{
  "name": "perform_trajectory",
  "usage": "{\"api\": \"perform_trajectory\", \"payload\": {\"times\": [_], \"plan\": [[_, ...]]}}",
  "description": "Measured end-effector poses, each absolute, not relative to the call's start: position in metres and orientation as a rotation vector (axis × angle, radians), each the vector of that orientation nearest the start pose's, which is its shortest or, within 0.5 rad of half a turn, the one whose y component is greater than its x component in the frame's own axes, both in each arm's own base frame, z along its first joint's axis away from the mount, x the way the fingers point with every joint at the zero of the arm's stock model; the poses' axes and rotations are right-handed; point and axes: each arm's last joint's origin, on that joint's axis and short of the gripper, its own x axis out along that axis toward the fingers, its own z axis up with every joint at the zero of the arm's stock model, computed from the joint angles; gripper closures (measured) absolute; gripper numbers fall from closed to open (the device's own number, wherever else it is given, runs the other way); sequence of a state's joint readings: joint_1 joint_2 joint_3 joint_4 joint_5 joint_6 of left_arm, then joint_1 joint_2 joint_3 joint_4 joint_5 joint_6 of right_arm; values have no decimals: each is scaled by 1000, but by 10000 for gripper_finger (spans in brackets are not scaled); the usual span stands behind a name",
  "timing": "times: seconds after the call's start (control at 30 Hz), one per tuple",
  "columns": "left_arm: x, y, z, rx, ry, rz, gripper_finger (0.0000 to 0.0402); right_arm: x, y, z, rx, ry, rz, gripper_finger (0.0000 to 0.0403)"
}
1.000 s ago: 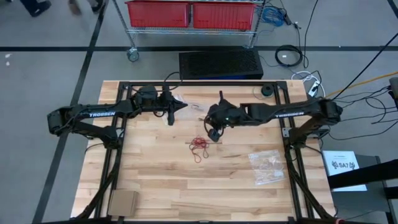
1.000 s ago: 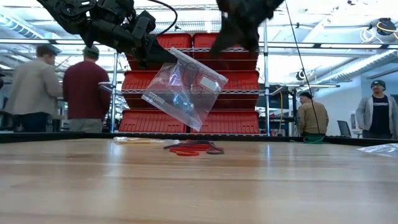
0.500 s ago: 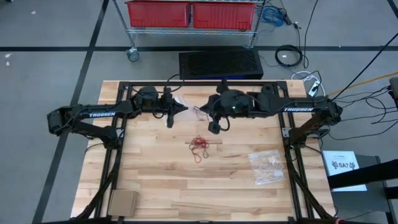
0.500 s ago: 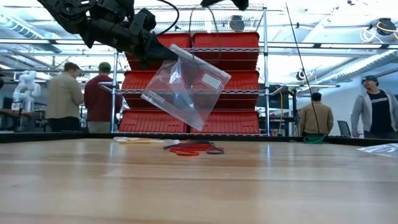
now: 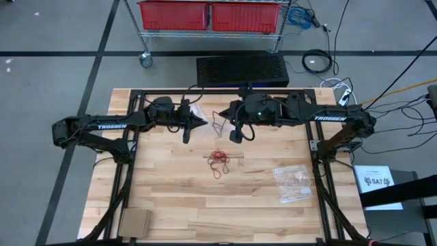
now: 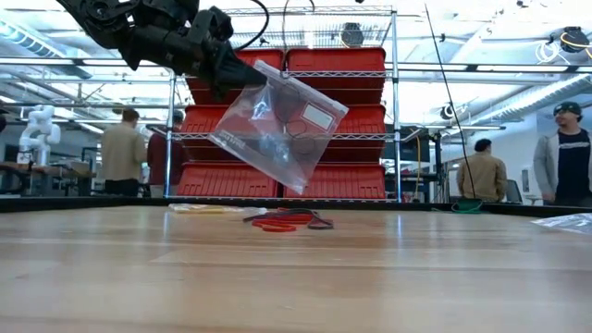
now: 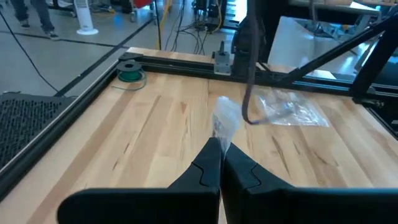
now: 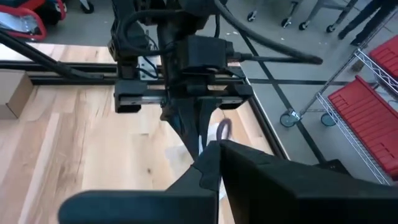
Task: Sort rubber bands
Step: Put the purple rubber band into the top right transparent zip bag
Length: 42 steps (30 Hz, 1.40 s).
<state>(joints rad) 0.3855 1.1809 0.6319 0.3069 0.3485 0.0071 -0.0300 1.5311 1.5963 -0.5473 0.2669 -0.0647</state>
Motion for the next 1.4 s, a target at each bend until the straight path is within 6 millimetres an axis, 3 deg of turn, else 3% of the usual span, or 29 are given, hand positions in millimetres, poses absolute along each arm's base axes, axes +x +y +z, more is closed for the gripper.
{"api": "perform_trajectory", "payload": {"times": [0.93,1.17,1.4], "plan": [[238,85,251,-75,201,20,401,334,-27,394,-131,531,-284,403],[238,85,252,-81,190,21,401,344,-27,378,-114,603,-262,403],[238,86,253,-90,177,22,401,362,-29,349,-114,720,-225,403]]}}
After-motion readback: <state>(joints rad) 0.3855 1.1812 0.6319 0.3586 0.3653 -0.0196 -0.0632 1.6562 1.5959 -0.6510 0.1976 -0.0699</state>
